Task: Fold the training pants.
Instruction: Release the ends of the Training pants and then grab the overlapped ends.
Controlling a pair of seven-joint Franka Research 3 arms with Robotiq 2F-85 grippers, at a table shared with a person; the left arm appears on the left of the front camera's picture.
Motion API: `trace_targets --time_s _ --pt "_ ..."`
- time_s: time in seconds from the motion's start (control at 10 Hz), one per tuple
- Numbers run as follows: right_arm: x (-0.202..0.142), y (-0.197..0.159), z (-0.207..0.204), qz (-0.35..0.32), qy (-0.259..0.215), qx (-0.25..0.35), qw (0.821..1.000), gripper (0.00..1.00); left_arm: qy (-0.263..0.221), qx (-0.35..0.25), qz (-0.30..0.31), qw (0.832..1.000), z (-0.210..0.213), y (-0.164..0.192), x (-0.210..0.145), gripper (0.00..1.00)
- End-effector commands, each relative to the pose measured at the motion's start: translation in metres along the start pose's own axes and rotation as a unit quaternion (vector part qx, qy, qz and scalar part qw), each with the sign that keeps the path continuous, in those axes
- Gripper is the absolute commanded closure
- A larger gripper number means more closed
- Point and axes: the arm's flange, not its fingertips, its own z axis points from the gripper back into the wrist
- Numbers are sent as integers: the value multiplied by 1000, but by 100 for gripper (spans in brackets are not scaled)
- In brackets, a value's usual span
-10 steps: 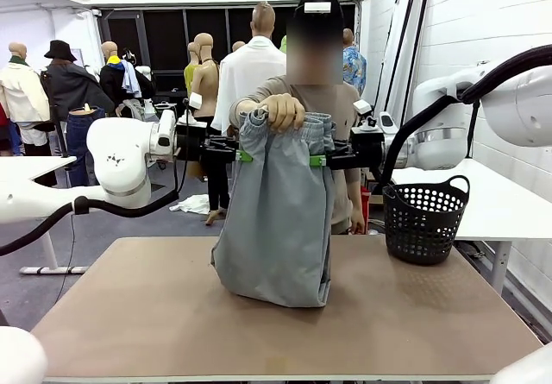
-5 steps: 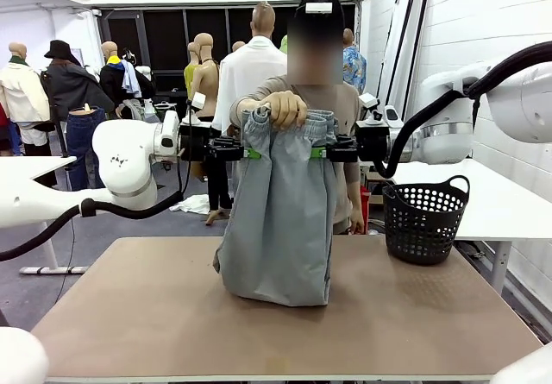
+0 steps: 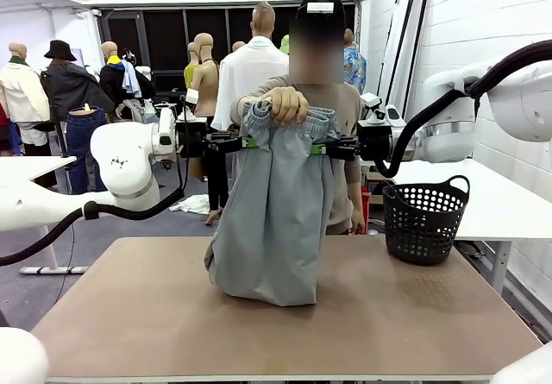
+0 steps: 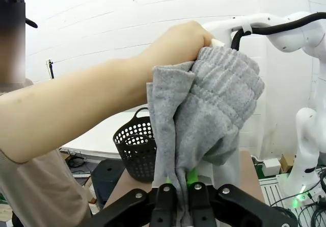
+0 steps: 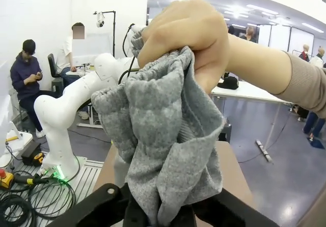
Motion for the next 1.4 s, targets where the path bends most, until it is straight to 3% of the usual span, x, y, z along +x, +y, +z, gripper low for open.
trace_targets --time_s 0.0,0.6,1.1,1.3 --pt "8 -7 5 -5 10 18 1000 100 6 -11 -6 1000 -3 -4 2 100" --pt "18 -14 18 -7 14 22 1000 100 86 17 -1 996 -3 -7 1 100" --pt "16 -18 20 -8 26 28 999 100 88 21 7 996 -6 -5 -3 100" --pt "13 -18 17 -3 40 27 999 100 69 60 0 996 -5 -4 -3 100"
